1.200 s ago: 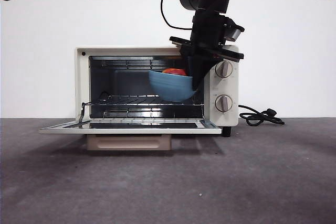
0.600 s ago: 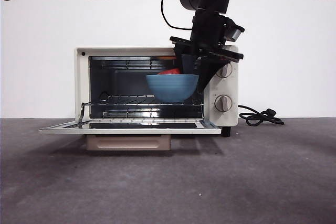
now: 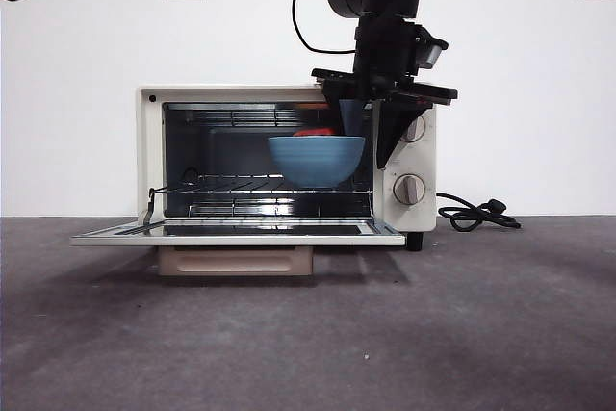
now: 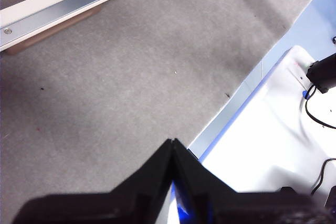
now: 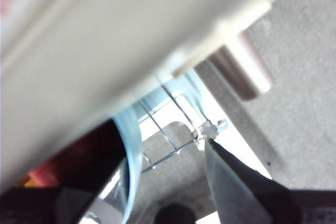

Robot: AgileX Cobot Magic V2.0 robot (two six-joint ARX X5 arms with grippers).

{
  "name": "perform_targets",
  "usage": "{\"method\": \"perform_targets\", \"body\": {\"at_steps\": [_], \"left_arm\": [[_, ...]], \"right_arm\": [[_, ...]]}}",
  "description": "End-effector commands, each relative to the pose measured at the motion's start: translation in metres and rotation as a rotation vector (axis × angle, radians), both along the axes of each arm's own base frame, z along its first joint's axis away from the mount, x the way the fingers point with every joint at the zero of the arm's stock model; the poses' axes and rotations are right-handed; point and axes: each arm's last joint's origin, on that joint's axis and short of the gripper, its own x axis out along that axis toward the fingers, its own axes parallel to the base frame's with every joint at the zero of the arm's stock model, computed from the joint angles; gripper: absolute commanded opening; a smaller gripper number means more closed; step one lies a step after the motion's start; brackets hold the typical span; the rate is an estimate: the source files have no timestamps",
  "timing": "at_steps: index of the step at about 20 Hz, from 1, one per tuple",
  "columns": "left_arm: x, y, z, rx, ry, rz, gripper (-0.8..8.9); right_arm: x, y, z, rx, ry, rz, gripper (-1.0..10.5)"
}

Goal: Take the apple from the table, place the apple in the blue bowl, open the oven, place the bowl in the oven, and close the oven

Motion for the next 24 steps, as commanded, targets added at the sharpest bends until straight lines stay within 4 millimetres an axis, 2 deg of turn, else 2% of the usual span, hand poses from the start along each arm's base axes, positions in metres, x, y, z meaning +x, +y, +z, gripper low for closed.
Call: {"method": "perform_targets", "body": {"at_steps": [1, 5, 10, 15, 20, 24], "left_arm": [[-0.001, 0.000, 0.001, 0.001, -0.015, -0.010, -0.05], [-0.001, 0.000, 0.000, 0.003, -0.012, -0.010, -0.05], [-0.001, 0.000, 0.000, 0.002, -0.014, -0.010, -0.05], [-0.001, 0.000, 0.000, 0.003, -0.013, -0.010, -0.05], [0.000, 0.001, 0.000, 0.016, -0.021, -0.003, -0.05], [0.002, 0.002, 0.000, 0.069, -0.054, 0.043, -0.05]], "right_arm": [[-0.002, 0.003, 0.031, 0.041, -0.123, 0.031, 2.2], [-0.005, 0.002, 0.031, 0.014, -0.105, 0.057, 2.2], [-0.008, 0.002, 0.030, -0.116, -0.129, 0.143, 2.2], [-0.007, 0.004, 0.031, -0.122, -0.145, 0.174, 2.2], [-0.014, 0.002, 0.047, -0.083, -0.175, 0.258, 2.2], [-0.030, 0.001, 0.075, -0.092, -0.258, 0.373, 2.2]]}}
